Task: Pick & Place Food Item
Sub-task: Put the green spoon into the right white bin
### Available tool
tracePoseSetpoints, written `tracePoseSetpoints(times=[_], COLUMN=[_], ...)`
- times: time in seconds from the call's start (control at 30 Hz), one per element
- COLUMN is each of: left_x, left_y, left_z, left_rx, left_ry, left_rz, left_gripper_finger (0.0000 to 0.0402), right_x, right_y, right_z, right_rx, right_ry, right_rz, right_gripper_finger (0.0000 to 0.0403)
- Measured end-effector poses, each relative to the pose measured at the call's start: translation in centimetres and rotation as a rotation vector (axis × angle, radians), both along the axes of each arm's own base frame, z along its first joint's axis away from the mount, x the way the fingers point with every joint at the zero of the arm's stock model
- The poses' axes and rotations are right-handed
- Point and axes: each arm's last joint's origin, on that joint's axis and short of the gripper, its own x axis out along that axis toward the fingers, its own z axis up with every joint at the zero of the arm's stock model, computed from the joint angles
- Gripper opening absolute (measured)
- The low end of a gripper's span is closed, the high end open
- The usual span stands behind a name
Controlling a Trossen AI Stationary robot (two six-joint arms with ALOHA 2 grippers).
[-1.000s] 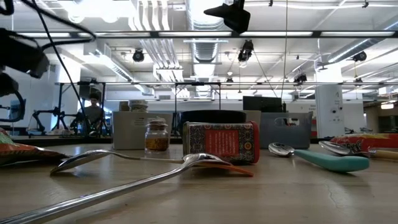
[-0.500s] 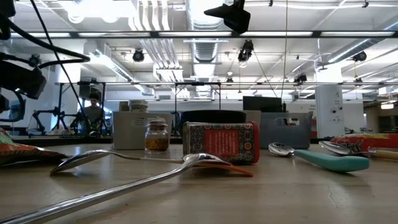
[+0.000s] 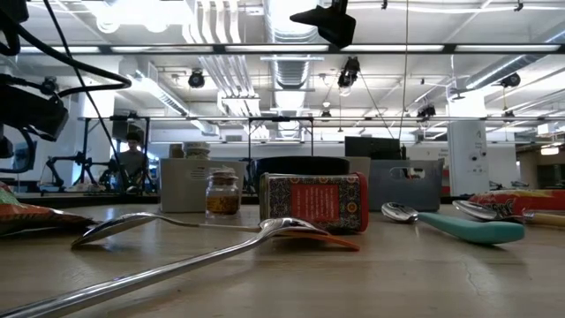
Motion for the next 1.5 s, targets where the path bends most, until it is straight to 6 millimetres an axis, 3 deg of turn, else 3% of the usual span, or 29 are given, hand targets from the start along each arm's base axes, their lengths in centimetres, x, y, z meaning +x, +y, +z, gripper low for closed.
tracePoseSetpoints(times=[0.17,0.43,0.63,0.8,1.17,1.5], left_x=[0.5,3.0,5.6,6.9,9.4,11.7], left_y=[-0.1,0.5,3.0,5.9,10.9,12.5], left_z=[0.9,5.2,9.6,12.5,12.6,12.3], left_rx=[-0.044,-0.159,-0.271,-0.342,-0.612,-0.771], left_ry=[-0.042,-0.219,-0.479,-0.696,-0.757,-0.742], left_rz=[0.003,0.093,0.187,0.219,0.245,0.191], left_gripper_finger=[0.0003,0.0001,0.0001,0.0000,0.0000,0.0000], right_x=[0.0,0.0,0.1,0.2,0.2,0.4], right_y=[0.0,0.3,0.9,0.9,1.0,0.7], right_z=[0.0,0.0,-0.2,-0.4,-0.7,-0.6], right_rx=[0.000,-0.204,-0.356,-0.343,-0.554,-0.800], right_ry=[0.000,-0.083,-0.149,-0.133,-0.199,-0.102], right_rz=[0.000,0.102,0.200,0.197,0.317,0.314], right_gripper_finger=[0.0391,0.0391,0.0391,0.0391,0.0391,0.0391])
